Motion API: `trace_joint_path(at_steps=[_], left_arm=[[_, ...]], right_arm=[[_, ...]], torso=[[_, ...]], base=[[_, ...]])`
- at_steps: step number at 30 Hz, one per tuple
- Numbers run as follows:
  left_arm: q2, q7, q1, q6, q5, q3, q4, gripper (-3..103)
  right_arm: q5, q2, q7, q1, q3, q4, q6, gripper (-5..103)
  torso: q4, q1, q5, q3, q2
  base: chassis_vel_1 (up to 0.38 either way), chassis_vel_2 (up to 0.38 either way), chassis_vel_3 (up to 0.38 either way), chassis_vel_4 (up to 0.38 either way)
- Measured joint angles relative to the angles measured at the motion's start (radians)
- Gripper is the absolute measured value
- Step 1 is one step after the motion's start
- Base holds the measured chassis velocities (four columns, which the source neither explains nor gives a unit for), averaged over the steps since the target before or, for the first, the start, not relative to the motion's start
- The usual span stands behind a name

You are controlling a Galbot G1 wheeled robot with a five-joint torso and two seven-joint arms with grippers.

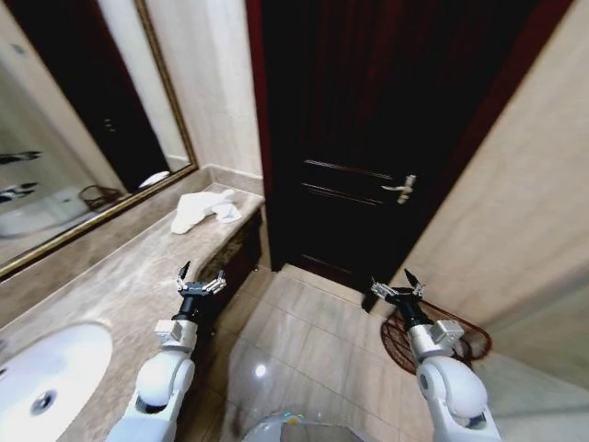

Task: Discard the used towel into the hamper.

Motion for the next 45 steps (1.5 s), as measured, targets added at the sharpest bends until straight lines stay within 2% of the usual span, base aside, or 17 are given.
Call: trace_joint_path(at_steps=[10,32,45], left_arm=[[-0.001,-0.005,0.003,-0.02,0.003,0.001,0.008,100],[-0.011,-0.007,-0.002,-0.012,0.005,-0.001,0.019,100],[-0.013,-0.026,-0.002,-0.034,0.006,-0.002,0.026,100]], right_arm=[[0.0,-0.002,-0.004,0.003,-0.007,-0.01,0.002,100],[-0.002,-0.001,-0.01,0.007,-0.004,-0.019,0.002,100],[-0.001,0.0,-0.01,0.005,-0.006,-0.015,0.003,100]], torso=[[-0.0007,0.0,-0.0003,0.0,0.0],[-0.0003,0.0,-0.0003,0.0,0.0],[-0.0004,0.0,-0.0003,0.0,0.0]], base=[[-0.024,0.111,0.114,-0.025],[-0.053,0.088,0.087,-0.056],[-0.048,0.089,0.093,-0.047]])
